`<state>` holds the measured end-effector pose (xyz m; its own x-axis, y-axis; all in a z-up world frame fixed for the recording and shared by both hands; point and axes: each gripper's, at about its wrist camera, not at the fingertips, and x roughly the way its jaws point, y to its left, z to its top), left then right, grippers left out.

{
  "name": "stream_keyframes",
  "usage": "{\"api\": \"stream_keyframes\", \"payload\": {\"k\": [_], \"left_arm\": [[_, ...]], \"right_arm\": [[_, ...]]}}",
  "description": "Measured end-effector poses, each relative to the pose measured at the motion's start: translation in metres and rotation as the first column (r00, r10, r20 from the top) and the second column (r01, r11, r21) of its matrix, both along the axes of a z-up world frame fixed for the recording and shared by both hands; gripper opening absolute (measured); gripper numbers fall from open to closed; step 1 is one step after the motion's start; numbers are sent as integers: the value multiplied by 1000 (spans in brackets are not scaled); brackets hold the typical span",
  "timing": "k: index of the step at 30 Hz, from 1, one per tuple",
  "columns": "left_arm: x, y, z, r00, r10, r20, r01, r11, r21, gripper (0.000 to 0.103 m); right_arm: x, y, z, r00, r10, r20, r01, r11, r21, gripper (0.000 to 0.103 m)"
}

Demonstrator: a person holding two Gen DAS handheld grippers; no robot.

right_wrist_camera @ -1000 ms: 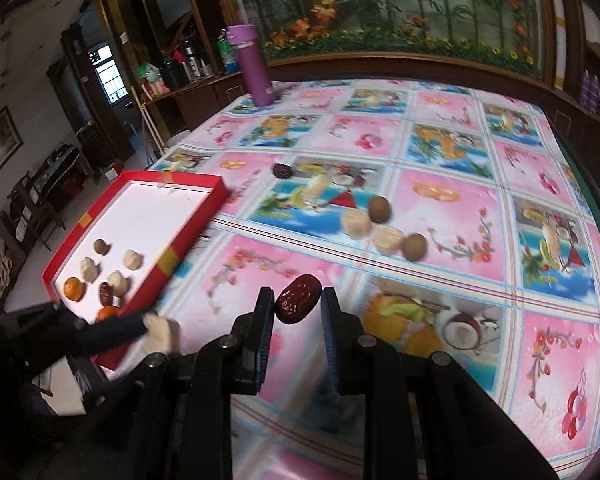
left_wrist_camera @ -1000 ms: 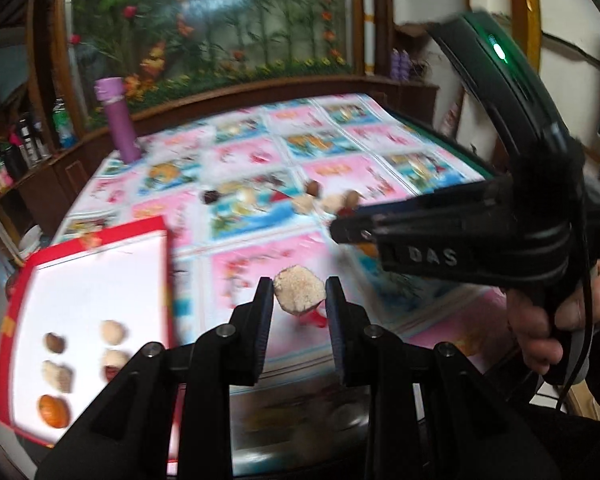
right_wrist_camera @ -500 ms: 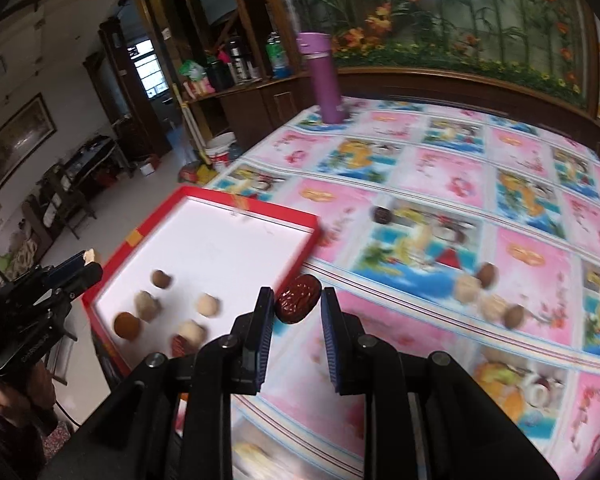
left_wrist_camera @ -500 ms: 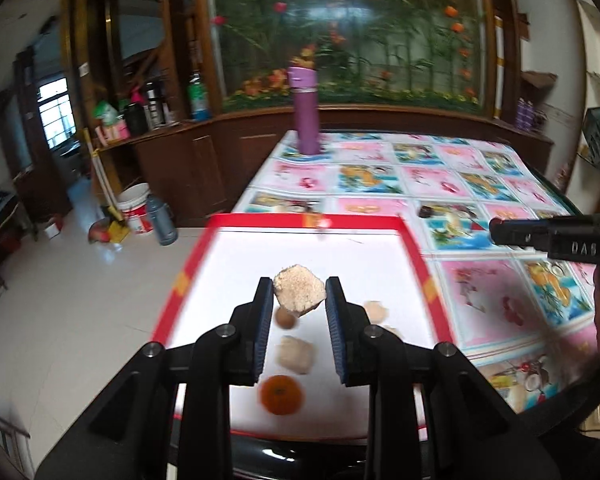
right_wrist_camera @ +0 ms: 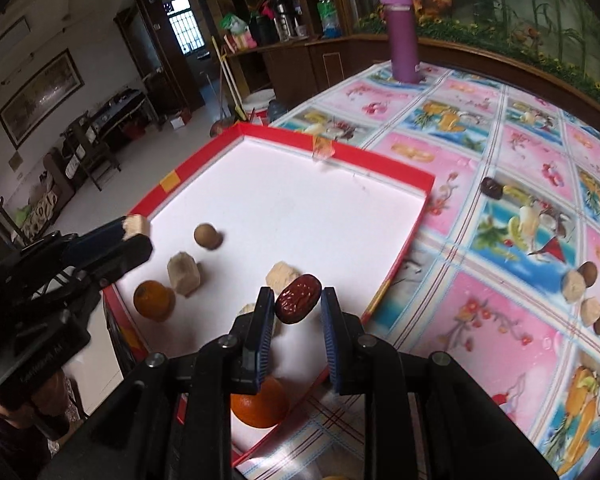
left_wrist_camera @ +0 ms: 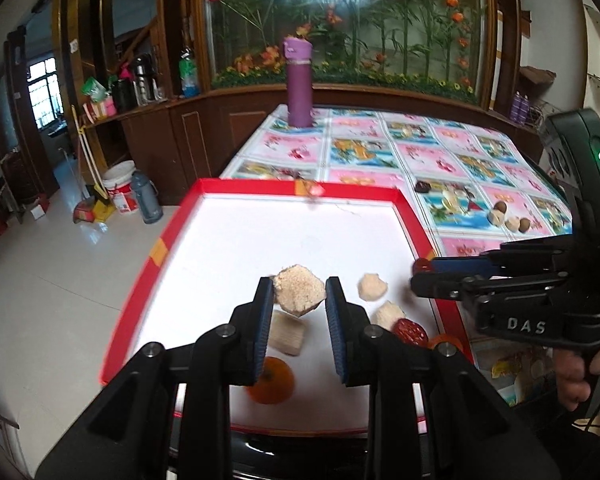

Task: Organize fruits
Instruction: 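Carry the beige cake and date into the tray and open both grippers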

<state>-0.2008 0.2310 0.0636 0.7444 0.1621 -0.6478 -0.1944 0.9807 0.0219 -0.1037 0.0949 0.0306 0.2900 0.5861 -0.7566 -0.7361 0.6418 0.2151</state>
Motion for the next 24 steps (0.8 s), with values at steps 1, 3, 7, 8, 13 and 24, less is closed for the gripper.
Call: {"api": "stream_keyframes", "payload": {"k": [1,3,7,8,13,24], "left_arm": [[1,-2,-3,1000,-6,-6,6,1000,-5,28],[2,-4,-7,1000,-15,-16,14,1000,-13,28],[7,-7,-13,999,-17,-39,16,999,-28,28],[8,-7,-15,999,-15,-42,14,1000,-27,28],[11,-7,-21,997,1,-74,-2,1000,-16,28],[13,-9,-25,994,17,-104,-17,1000,-2,29]], "right_arm": [[0,1,-1,1000,-2,-2,2,1000,-1,22],[-2,2,-3,1000,-13,-4,13,1000,-6,22],[-4,2,-6,999,-35,-4,35,999,-9,22],[-5,2,-6,999,-40,1,40,999,-9,22],[-8,4,-12,999,-51,-12,51,998,-21,22],[-15,5,-14,999,-46,8,46,998,-45,23]]}}
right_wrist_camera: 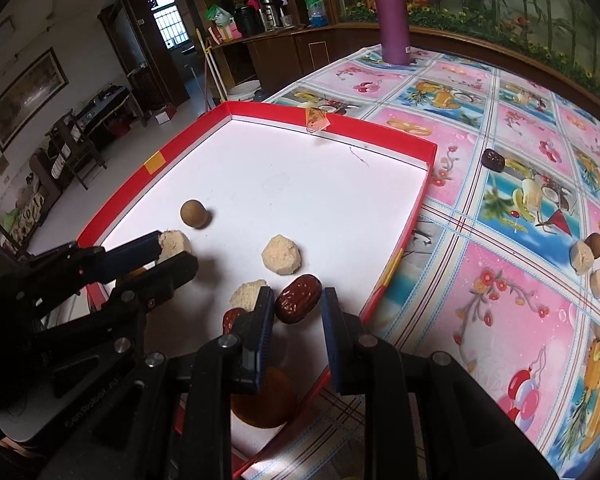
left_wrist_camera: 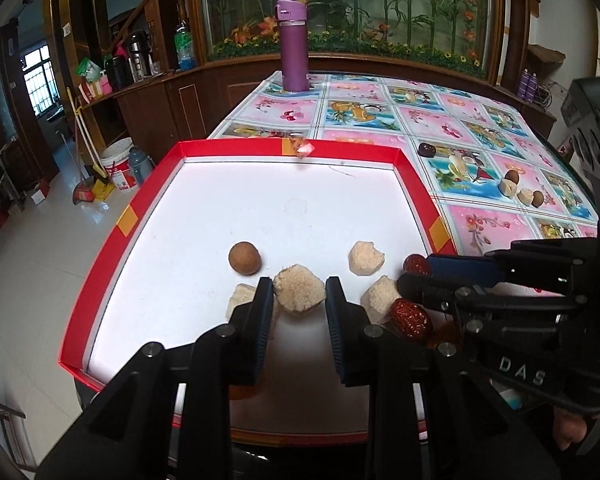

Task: Organize fruits
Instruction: 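Carry the beige cake and date into the tray and open both grippers, then move both grippers back to the tablecloth and grasp a brown nut with the right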

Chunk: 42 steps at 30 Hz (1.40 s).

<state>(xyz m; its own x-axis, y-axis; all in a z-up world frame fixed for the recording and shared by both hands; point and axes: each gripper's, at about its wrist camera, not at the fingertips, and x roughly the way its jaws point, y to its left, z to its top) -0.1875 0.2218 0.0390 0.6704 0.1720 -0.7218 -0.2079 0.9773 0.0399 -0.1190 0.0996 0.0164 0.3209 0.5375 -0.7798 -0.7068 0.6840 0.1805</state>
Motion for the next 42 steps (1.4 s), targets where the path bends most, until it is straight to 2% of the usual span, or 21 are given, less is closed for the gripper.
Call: {"api": "stream_keyframes", "payload": {"k": [2,4,8,10,12,16,21,25,29,32,35,38,42], "left_arm": [[1,-1,0,1000,1,-6,-1,1000,4,29],[1,-1,1,1000,5,-9,-5,1000,6,31],[-2,2,5,999,33,5,-33,999,18,46],[-3,4,8,999,49,13,-50,999,21,61],[-4,6,12,998,61,29,-62,998,25,68],[-6,6,22,996,75,55,-77,996,38,78],[-11,9,38,990,95,100,-102,993,62,81],[-14,14,50,984,121,131,-131,989,70,83],[-13,17,58,979,141,147,-154,984,85,83],[-11,14,63,978,145,149,-159,984,85,83],[-4,-1,66,983,110,147,-125,987,97,83],[5,-26,68,989,42,142,-58,993,107,84],[25,-64,68,990,-69,125,59,995,85,84]], "right_arm": [[-1,0,0,1000,-1,6,1,1000,-8,24],[-2,1,1,1000,4,6,-4,1000,-12,31],[-4,-4,7,1000,-2,17,2,1000,6,39],[-3,-8,10,1000,-3,15,3,1000,25,42],[0,-16,16,1000,-15,19,14,998,57,47],[8,-45,29,996,-67,60,61,993,102,49],[33,-117,43,967,-219,133,203,972,122,51],[53,-183,40,929,-357,100,343,930,135,52],[57,-222,33,903,-422,83,411,903,120,52],[58,-239,25,895,-440,65,432,895,112,52],[69,-239,11,896,-443,26,440,894,77,52],[79,-237,3,902,-432,-1,431,899,73,52],[97,-232,-1,896,-445,6,444,895,37,52]]}}
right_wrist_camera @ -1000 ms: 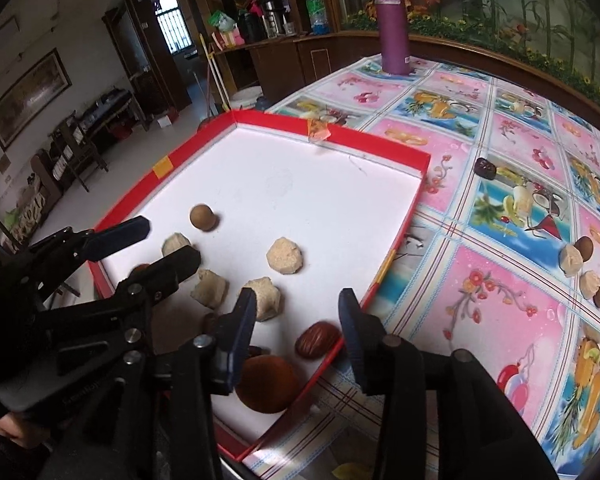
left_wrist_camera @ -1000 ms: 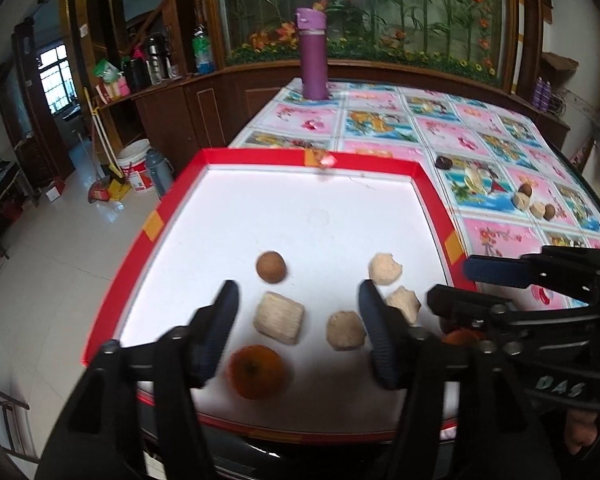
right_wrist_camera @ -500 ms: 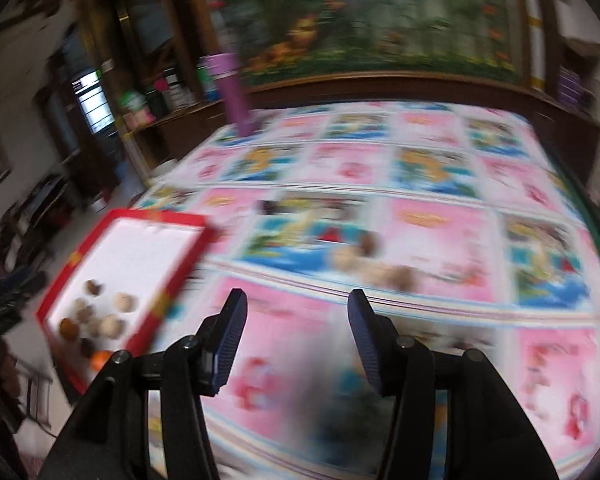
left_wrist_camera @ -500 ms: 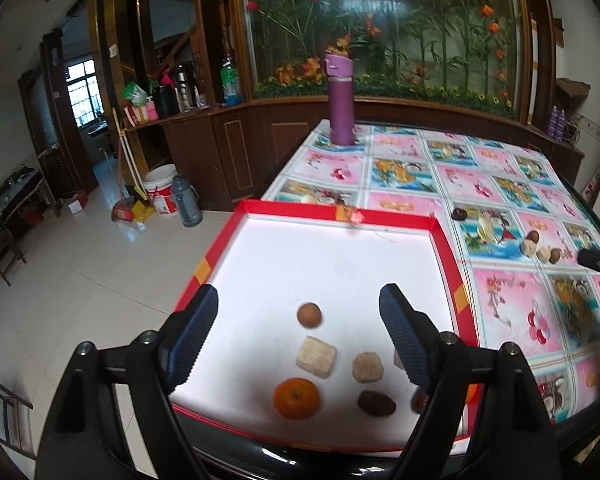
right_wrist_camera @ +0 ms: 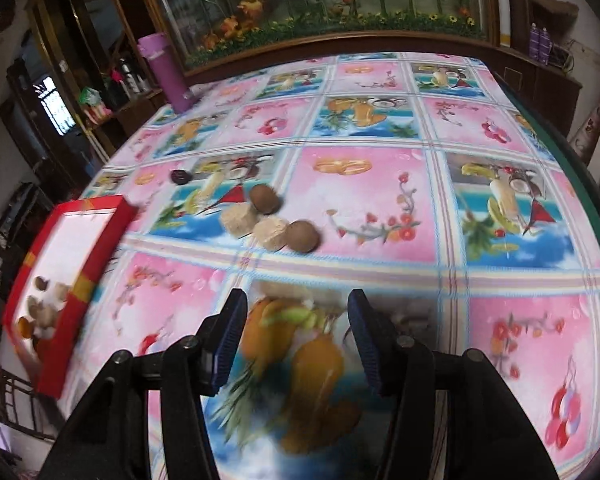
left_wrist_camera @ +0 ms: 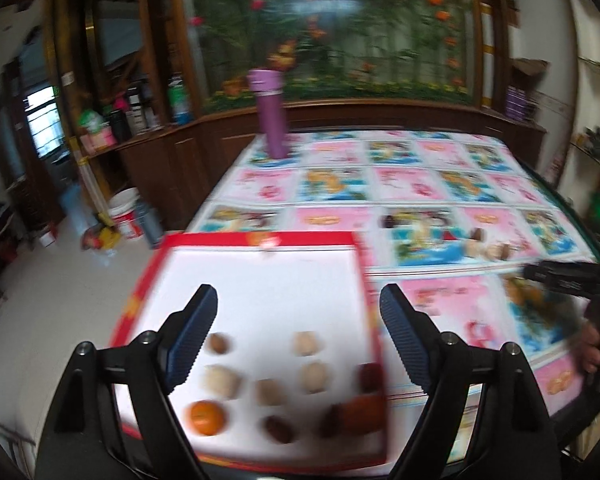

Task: Organize fruits
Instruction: 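Move both grippers back to the tablecloth and grasp a brown nut with the right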

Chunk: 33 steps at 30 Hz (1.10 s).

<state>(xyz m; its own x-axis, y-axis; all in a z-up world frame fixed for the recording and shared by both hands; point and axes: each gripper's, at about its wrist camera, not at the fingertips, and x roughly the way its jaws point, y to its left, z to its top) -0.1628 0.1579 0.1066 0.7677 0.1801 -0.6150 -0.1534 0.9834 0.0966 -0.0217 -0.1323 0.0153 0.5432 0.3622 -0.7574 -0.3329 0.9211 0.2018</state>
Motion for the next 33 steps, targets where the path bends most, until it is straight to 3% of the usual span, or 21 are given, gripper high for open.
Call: {"api": "stream_keyframes", "payload": {"k": [7,9,11,18,22,24,33], "left_arm": [[37,-53,-11,988,-147,-47,145,988,-45,84],[50,-66,-15,982,-180,-63,178,983,-36,84],[60,-77,-20,976,-201,-86,198,980,-32,84],[88,-108,-38,953,-268,-143,261,963,-67,84],[106,-120,-50,945,-277,-177,272,961,-49,84],[120,-122,-58,941,-267,-206,262,964,-53,83],[168,-135,-86,929,-241,-281,246,969,-20,79]], "right_arm": [[26,11,-4,1000,22,-1,-22,1000,-16,50],[34,11,-9,1000,14,-16,-14,1000,-28,37],[38,8,-11,1000,3,-20,-3,1000,-21,32],[43,10,-12,1000,28,-6,-28,999,-25,31],[45,9,-12,999,44,1,-44,999,-21,31],[46,7,-12,999,36,1,-36,999,-28,21],[47,-18,-4,1000,-14,-9,14,998,69,21]]}}
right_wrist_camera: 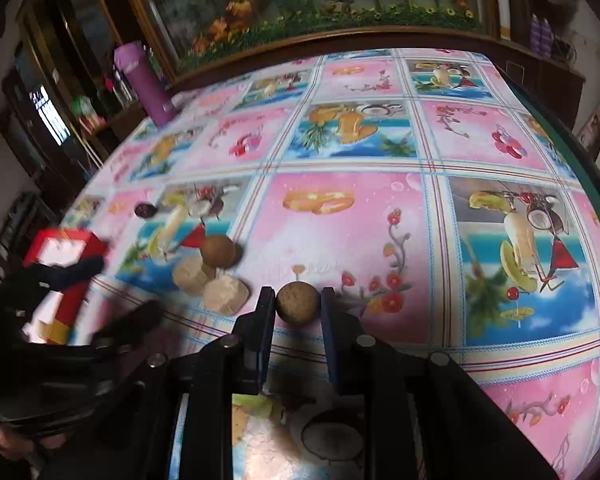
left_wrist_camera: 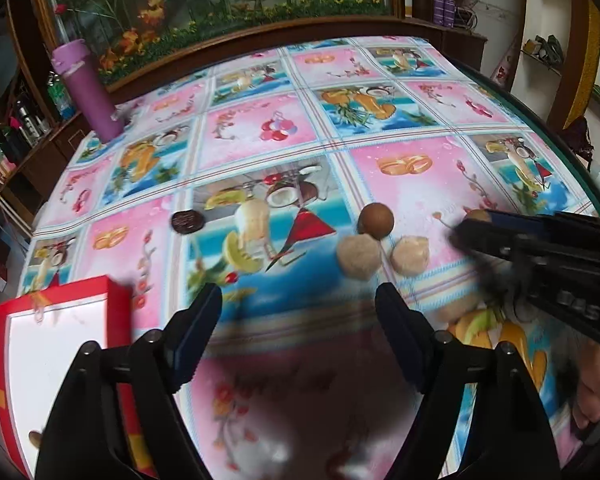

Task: Organize fruits
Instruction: 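Move both grippers back to the tablecloth and grasp a brown nut with the right, then grasp a beige cake with the left gripper while the right holds the nut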

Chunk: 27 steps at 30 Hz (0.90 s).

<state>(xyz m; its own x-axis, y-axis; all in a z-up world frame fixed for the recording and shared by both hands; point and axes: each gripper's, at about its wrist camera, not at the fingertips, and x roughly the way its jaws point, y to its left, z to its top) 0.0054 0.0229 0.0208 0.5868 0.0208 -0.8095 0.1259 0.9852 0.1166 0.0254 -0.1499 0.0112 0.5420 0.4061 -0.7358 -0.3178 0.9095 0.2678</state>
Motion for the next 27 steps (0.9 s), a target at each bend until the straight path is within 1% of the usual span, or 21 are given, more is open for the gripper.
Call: {"api": "stream_keyframes", "payload": {"k": [4,6,11,13,14,15,16,17,18,21,25,27], "left_arm": [[11,-3,-8,999,5,-34,-5,1000,-18,79],[14,-6,-10,999,5,-38,-5,1000,-9,79],[24,-11,-14,999,3,-42,-5,1000,-28,76],[27,-12,-14,999,0,-42,-2,999,-48,67],[28,-12,-14,999,-1,-41,-1,998,-56,66],[28,-13,-14,999,-1,-38,-1,998,-64,61],[28,-13,-14,999,-3,-37,0,997,-75,55],[28,-14,-13,999,-10,-36,7,996,-92,50],[28,-15,-13,999,-17,-36,13,995,-103,43],[25,-22,-12,999,-31,-25,29,995,-99,30],[20,-21,-11,1000,-12,-15,11,995,-94,30],[14,-19,-6,1000,2,3,-1,995,-99,30]], "right_arm": [[2,-8,4,1000,-25,9,25,999,29,21],[4,-11,3,999,-33,-4,33,999,41,21],[4,-11,3,1000,-30,-6,30,998,48,21],[4,-10,3,1000,-24,-5,25,999,47,21],[4,-10,4,1000,-23,-5,23,999,48,21],[4,-10,4,1000,-23,-3,23,999,48,21],[4,-10,4,1000,-21,-1,21,999,47,21],[4,-9,4,1000,-18,-1,18,999,45,21],[4,-8,3,1000,-15,-1,15,999,37,21],[3,-4,2,1000,-7,5,7,1000,18,21],[-1,2,2,1000,2,23,-1,1000,-21,21],[-2,5,1,1000,12,18,-12,1000,-26,21]]}}
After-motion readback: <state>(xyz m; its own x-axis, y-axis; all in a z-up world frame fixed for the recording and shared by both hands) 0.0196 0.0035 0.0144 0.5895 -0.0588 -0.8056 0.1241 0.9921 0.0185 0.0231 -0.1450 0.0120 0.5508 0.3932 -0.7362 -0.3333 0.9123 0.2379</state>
